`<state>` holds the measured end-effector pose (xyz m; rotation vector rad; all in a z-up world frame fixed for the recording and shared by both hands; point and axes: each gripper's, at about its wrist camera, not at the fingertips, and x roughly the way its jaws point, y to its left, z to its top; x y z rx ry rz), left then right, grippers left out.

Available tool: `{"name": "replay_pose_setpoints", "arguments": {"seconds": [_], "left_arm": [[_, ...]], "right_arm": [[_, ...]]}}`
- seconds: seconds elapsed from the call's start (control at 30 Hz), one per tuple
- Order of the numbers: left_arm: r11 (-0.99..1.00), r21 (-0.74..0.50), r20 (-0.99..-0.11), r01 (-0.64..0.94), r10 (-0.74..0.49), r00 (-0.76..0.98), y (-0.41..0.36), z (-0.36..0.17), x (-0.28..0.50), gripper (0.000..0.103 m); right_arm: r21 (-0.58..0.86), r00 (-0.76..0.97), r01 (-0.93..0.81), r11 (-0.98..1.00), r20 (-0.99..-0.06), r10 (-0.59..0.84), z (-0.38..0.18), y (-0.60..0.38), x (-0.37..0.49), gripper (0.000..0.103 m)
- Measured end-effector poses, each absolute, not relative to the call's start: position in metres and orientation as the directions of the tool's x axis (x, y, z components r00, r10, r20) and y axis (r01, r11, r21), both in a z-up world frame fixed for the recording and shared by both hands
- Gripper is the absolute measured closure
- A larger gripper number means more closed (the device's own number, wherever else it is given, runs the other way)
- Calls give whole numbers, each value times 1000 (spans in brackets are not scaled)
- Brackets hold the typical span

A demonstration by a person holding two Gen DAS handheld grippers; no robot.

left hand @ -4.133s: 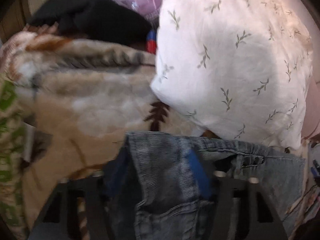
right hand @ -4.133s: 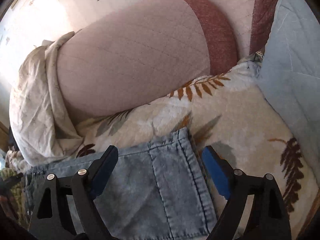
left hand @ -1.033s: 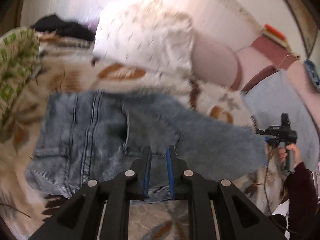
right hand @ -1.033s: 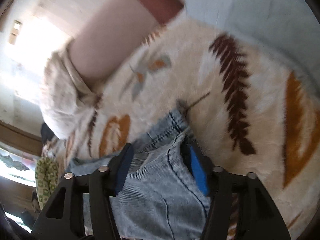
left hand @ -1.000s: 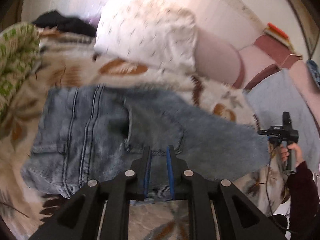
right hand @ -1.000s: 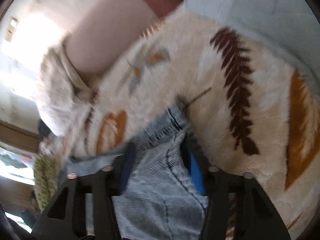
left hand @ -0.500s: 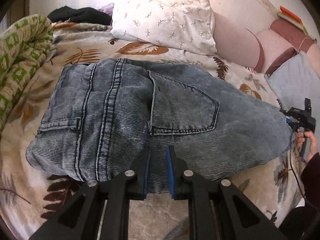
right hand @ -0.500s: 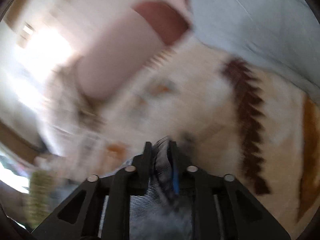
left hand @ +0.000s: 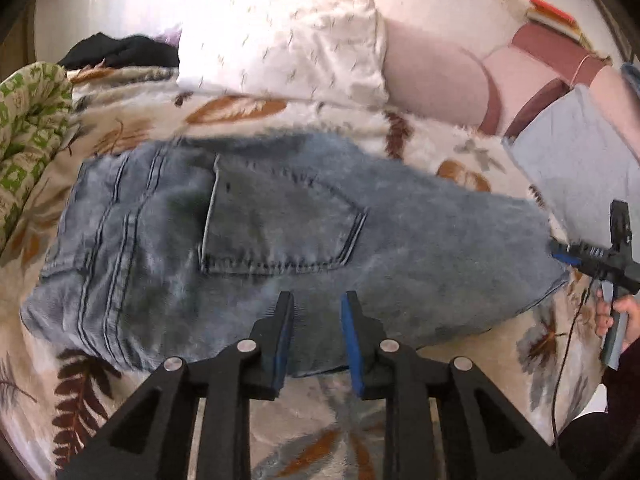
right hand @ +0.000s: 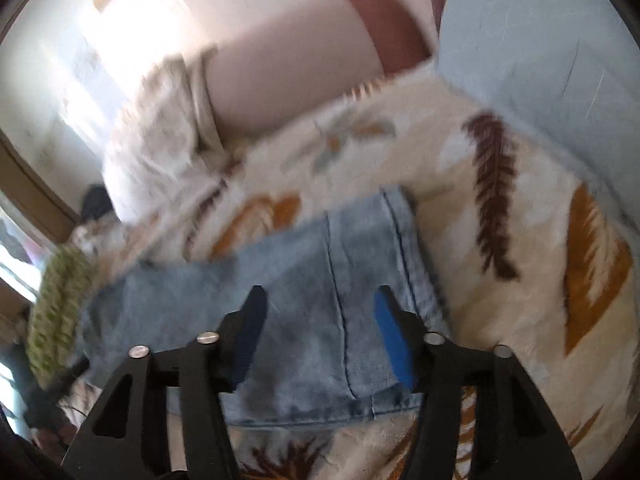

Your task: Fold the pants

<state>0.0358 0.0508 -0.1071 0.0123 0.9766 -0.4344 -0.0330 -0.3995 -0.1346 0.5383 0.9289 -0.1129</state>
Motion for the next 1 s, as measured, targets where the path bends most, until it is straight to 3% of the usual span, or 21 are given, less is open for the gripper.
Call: {"name": "replay_pose_setpoints", "arguments": {"seconds": [0.03, 0.07, 0.17, 0.3, 0.47, 0.6, 0.73, 0.77, 0.8, 1.0], "left_arm": [[917, -176, -812, 358, -341, 473, 51, -111, 35, 76], [921, -160, -829, 354, -320, 458, 51, -116, 34, 76], [924, -121, -852, 364, -285, 440, 50, -125, 30, 76], [931, -61, -872, 360, -225, 434, 39, -122, 33, 76], [939, -160, -861, 305, -284, 423, 51, -113, 36, 76], [932, -199, -806, 305, -332, 491, 58, -94, 30, 76], [926, -231, -766, 297, -362, 532, 54, -78, 33, 72], [926, -229, -762, 302, -363, 536, 51, -76, 33, 68], [923, -222, -756, 316, -367, 542, 46, -74, 32, 65], [884, -147, -744, 443, -394, 539, 32, -81, 30, 64]], "right_arm": [[353, 550, 340, 872, -826, 120, -145, -397, -31, 67], [311, 509, 359, 880, -856, 95, -154, -396, -31, 81], [332, 492, 400, 854, -864, 106, -151, -399, -43, 86], [301, 480, 393, 869, -873, 86, -154, -396, -57, 86], [296, 501, 383, 875, -862, 72, -152, -392, -60, 86], [237, 527, 347, 907, -849, 21, -137, -375, -60, 80], [346, 648, 162, 924, -743, 164, -104, -339, -53, 80], [383, 663, 97, 919, -713, 227, -93, -326, -46, 75], [408, 662, 52, 912, -697, 274, -87, -316, -38, 66], [554, 560, -112, 825, -650, 513, -67, -246, 51, 62]]}}
